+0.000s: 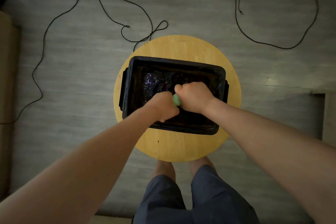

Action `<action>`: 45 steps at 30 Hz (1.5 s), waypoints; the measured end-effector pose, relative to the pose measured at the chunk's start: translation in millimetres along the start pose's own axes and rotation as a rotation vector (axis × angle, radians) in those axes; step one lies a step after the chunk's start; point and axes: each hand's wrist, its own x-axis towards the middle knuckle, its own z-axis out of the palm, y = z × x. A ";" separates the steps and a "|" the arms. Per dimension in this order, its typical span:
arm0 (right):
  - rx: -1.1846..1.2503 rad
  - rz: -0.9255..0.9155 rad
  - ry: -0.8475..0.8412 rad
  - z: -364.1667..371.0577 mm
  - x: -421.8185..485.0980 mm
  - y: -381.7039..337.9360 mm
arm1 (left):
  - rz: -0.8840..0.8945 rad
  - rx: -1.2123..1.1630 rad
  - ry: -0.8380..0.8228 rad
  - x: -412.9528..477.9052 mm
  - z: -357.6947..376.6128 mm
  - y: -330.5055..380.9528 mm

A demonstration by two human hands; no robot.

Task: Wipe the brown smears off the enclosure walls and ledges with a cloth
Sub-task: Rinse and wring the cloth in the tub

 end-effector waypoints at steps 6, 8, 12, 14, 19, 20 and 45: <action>0.550 0.232 -0.560 -10.9 7.2 6.0 | 0.354 0.409 0.306 -10.5 12.7 -20.5; 0.622 0.299 -0.688 -16.1 7.6 13.0 | 0.493 0.520 0.394 -11.9 12.0 -26.6; 0.846 0.450 -0.849 -20.6 3.9 24.3 | 0.657 0.466 0.428 -12.6 7.2 -31.6; 0.935 0.489 -0.913 -21.8 0.5 26.7 | 0.747 0.488 0.426 -11.2 4.9 -32.4; 1.029 0.479 -1.056 -26.5 -3.1 28.2 | 0.857 0.519 0.515 -9.3 5.4 -33.3; 1.060 0.475 -1.073 -27.7 -3.4 26.9 | 0.872 0.507 0.549 -9.9 6.9 -31.2; 0.337 0.276 -0.301 -47.5 -14.1 -15.7 | 0.235 0.644 0.252 -13.1 -21.6 16.3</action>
